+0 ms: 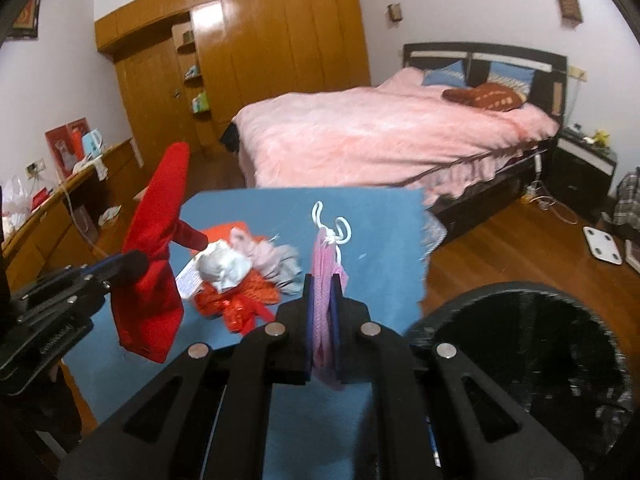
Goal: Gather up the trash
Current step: 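Carry the glove and sponge over the black bin and release both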
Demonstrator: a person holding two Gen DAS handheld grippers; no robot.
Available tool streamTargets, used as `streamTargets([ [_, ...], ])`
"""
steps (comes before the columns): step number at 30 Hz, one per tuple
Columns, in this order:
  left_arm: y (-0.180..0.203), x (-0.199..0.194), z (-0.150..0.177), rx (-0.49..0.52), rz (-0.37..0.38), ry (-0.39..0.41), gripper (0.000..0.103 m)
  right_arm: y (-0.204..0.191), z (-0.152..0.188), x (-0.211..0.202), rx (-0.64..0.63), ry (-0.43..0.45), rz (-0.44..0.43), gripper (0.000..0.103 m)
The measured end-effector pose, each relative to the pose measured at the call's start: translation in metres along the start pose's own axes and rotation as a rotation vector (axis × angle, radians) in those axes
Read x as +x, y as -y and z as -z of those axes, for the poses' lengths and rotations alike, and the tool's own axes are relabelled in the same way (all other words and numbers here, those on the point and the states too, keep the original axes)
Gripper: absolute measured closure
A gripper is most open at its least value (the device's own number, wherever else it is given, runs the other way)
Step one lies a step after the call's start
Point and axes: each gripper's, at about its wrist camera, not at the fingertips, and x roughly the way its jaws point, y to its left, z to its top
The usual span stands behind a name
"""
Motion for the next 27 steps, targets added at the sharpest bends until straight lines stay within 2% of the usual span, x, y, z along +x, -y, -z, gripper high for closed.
streamTargets([
  [12,0.098,0.029,-0.007,0.087,0.201,-0.013,0.096,0.086,0.022,-0.060,0.097,0.037,0.198,0.096],
  [21,0.167,0.059,0.001,0.156,0.335,-0.061,0.096,0.145,0.049,-0.079,0.169,0.022,0.325,0.095],
  [25,0.190,0.074,0.004,0.170,0.397,-0.099,0.094,0.160,0.061,-0.083,0.186,0.014,0.369,0.090],
  [26,0.196,0.077,0.003,0.178,0.406,-0.109,0.093,0.164,0.063,-0.084,0.194,0.011,0.377,0.086],
  [27,0.200,0.080,0.004,0.185,0.411,-0.115,0.086,0.166,0.065,-0.085,0.201,0.011,0.385,0.078],
])
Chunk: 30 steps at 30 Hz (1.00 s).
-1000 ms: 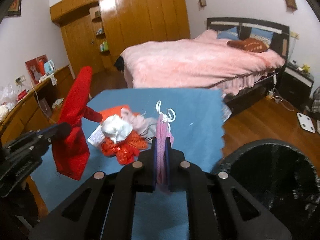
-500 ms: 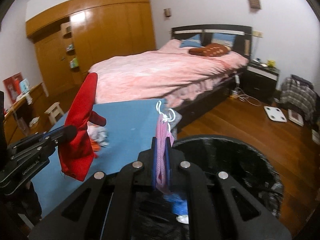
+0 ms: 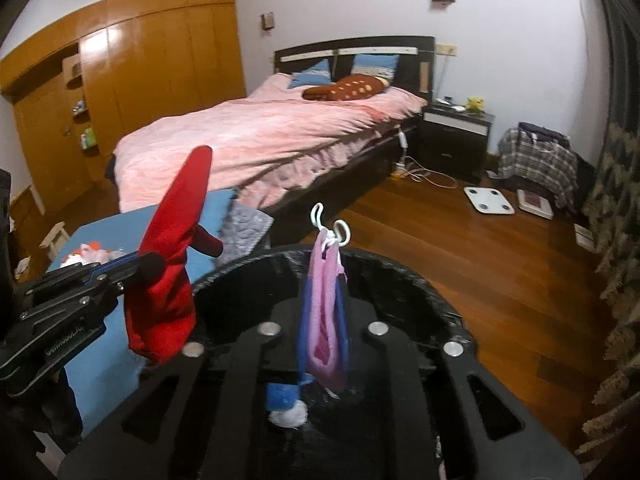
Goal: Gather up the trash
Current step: 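Carry the glove and sponge over the black bin and release both, then grasp the crumpled white cloth with the left tool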
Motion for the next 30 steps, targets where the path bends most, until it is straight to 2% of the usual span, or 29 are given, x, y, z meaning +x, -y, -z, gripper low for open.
streamTargets([
  [1,0.002,0.003,0.000,0.006,0.009,-0.004,0.070,0.004,0.001,0.000,0.010,0.001,0.008,0.068],
  [3,0.004,0.002,0.002,0.011,0.006,0.003,0.051,0.010,0.003,0.000,0.021,0.008,0.020,0.058],
  [4,0.004,0.001,0.003,0.011,0.002,0.005,0.045,0.010,0.004,-0.001,0.022,0.012,0.026,0.050],
  [5,0.003,0.001,0.003,0.009,-0.003,0.003,0.042,0.011,0.004,-0.002,0.022,0.016,0.030,0.047],
  [7,-0.004,-0.002,0.004,-0.006,-0.027,-0.003,0.032,0.012,0.006,-0.004,0.024,0.032,0.041,0.031],
  [10,-0.020,-0.011,0.006,-0.035,-0.079,0.000,0.025,0.009,0.005,-0.008,0.023,0.063,0.044,0.011],
  [15,-0.058,-0.036,0.009,-0.085,-0.178,0.022,0.017,-0.005,0.000,-0.009,0.032,0.083,-0.007,0.006],
  [21,-0.101,-0.069,0.019,-0.131,-0.301,0.043,0.008,-0.050,-0.011,0.004,0.009,0.069,-0.086,0.005],
  [30,-0.172,-0.101,0.039,-0.215,-0.491,0.050,0.006,-0.126,-0.019,0.031,-0.055,0.044,-0.214,0.005],
])
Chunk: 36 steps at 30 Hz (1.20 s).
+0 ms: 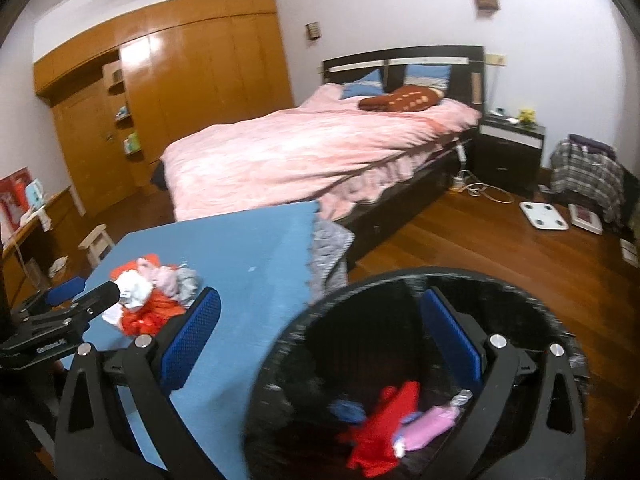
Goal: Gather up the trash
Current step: 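Grasp the crumpled white cloth with the left tool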
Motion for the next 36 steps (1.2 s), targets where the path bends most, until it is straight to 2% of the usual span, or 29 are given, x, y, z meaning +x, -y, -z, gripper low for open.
streamTargets([
  [4,-0.021,0.012,0.004,-0.015,-0.051,-0.002,0.006,-0.023,-0.004,0.020,-0.021,-0.011,-0.027,0.005],
  [12,-0.040,0.043,0.013,-0.032,-0.079,-0.029,0.008,-0.048,-0.003,0.060,-0.044,-0.049,-0.047,0.005],
  [17,-0.046,0.060,0.017,-0.043,-0.069,-0.052,0.017,-0.057,-0.002,0.074,-0.060,-0.065,-0.051,0.005],
  [25,-0.046,0.076,0.020,-0.035,-0.060,-0.072,0.046,-0.063,0.000,0.085,-0.072,-0.083,-0.053,0.005],
  [30,-0.049,0.069,0.019,-0.039,-0.065,-0.055,0.052,-0.071,0.001,0.090,-0.079,-0.092,-0.061,0.005],
  [36,-0.058,0.046,0.013,-0.065,-0.063,-0.013,0.052,-0.080,-0.001,0.093,-0.089,-0.092,-0.075,0.005],
])
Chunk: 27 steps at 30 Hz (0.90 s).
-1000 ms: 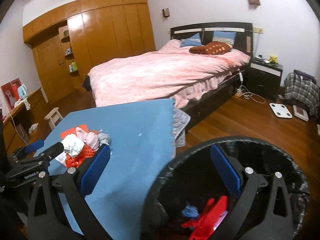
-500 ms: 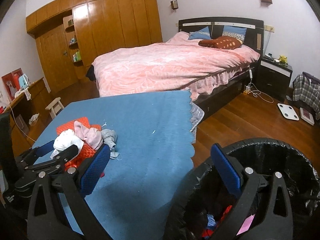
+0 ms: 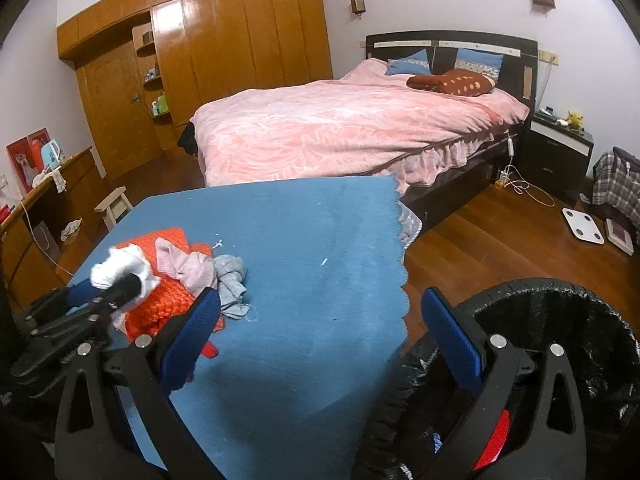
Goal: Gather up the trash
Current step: 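Grasp the crumpled white cloth with the left tool, then grasp the pink sock with the right tool while the left tool holds the white cloth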
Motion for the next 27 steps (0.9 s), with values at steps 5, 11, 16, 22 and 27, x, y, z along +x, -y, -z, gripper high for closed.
streamTargets([
  [5,-0.011,-0.019,-0.003,-0.005,-0.002,0.031,0.052,-0.009,-0.003,0.008,-0.013,-0.004,-0.015,0.005],
  [11,-0.031,-0.020,-0.002,-0.032,-0.042,0.038,0.052,-0.029,-0.005,0.023,-0.033,-0.008,-0.035,0.005],
  [16,-0.046,-0.011,0.001,-0.041,-0.066,0.032,0.052,-0.047,-0.007,0.039,-0.050,-0.007,-0.055,0.005],
  [22,-0.059,-0.007,0.006,-0.046,-0.094,0.027,0.052,-0.069,-0.010,0.063,-0.068,-0.034,-0.098,0.005],
  [27,-0.068,-0.005,0.009,-0.054,-0.104,0.024,0.052,-0.082,-0.010,0.084,-0.090,-0.071,-0.110,0.006],
])
